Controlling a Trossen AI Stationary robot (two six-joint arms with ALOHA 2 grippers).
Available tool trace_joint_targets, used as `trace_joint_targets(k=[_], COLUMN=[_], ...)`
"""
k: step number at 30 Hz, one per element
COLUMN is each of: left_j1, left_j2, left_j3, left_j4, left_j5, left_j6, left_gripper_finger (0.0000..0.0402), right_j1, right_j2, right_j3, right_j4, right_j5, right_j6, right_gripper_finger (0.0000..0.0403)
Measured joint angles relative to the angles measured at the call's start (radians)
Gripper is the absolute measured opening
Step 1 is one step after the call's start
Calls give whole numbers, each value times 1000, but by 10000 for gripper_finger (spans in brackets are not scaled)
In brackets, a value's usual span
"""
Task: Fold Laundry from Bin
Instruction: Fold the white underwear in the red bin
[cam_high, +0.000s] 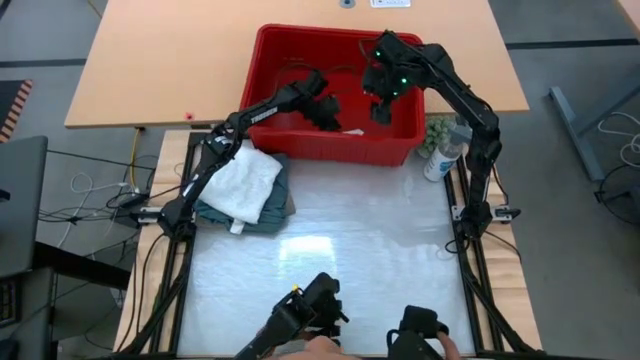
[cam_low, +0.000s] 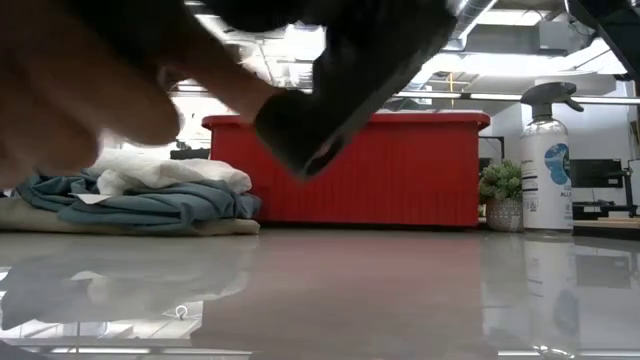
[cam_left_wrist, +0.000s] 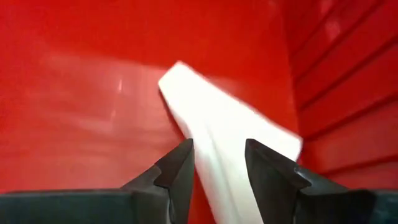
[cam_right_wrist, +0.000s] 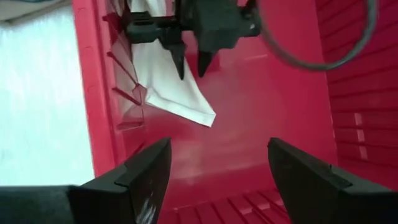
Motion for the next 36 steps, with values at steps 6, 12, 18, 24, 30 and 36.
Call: trace_joint_targets(k=[6, 12, 18, 24, 30, 36], left_j1=[-15, -30, -35, -19, 31, 81], left_j2=[22, 56, 60, 50, -56, -220], left_j3=[-2, 2, 2, 39, 49, 55], left_j4=[-95, -89, -51, -14, 76, 146], left_j5=[-150, -217, -248, -399, -438, -419], left_j6=[68, 128, 146, 66, -20, -136], left_gripper_finger=[168, 149, 15, 1, 0, 0], right_j1=[0, -1, -6, -8, -21, -42], right_j2=[0, 0, 0, 0, 0, 0], right_j3=[0, 0, 0, 0, 0, 0], right_j4=[-32, -35, -34, -12, 37, 70], right_j5=[0, 1, 1, 2, 2, 2], right_j6=[-2, -2, -2, -4, -26, -29], right_gripper_finger=[290, 290, 290, 290, 290, 290])
